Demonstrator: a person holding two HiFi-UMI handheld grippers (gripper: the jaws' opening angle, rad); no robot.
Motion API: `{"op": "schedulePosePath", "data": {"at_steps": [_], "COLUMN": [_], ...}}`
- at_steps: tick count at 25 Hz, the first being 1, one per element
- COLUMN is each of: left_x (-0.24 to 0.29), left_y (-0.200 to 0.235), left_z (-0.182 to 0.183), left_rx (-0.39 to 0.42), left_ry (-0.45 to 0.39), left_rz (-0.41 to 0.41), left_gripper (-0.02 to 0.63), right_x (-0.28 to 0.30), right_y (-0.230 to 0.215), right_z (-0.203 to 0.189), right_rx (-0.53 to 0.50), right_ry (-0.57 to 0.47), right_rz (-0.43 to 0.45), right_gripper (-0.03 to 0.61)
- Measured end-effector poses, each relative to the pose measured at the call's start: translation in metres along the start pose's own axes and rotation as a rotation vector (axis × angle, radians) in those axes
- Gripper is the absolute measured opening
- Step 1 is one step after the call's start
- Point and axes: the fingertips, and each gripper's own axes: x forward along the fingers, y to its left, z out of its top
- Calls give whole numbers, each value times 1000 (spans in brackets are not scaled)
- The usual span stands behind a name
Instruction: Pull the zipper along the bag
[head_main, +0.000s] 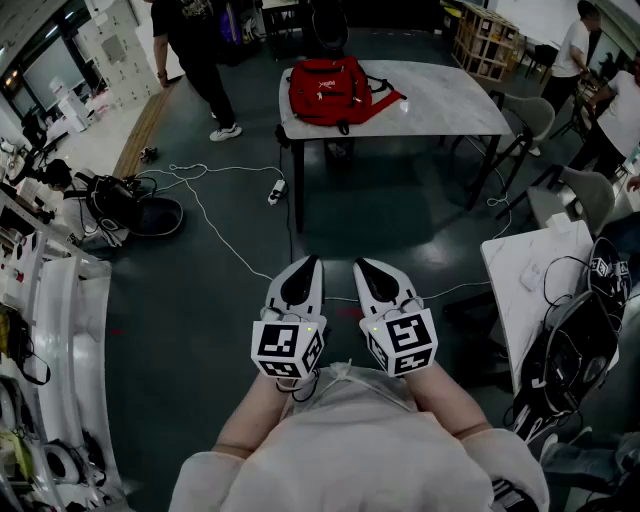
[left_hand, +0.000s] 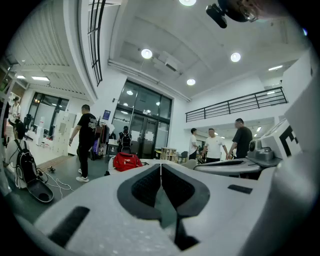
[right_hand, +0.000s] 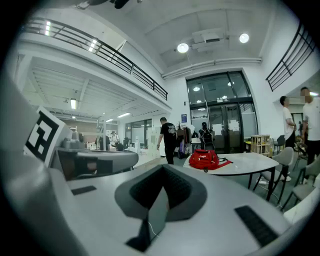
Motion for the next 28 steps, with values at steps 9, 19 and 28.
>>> {"op": "schedulePosePath", "data": {"at_steps": [9,19,28], "left_x": [6,29,80], "left_y": [-5,-9,17], "left_z": [-3,-24,-22], "left_rx": [-3,-39,-16], "left_ry": [15,69,87], "left_rz": [-13,-25,-58], "left_gripper": [21,21,20], "right_x": [-1,7,56], "right_y": [-6,-33,-63], "right_z": [-2,-29,-34], "right_rx": [36,102,141], "right_ry": [4,77,93], "right_rz": [-2,-24,-43], "right_gripper": [26,26,28]}}
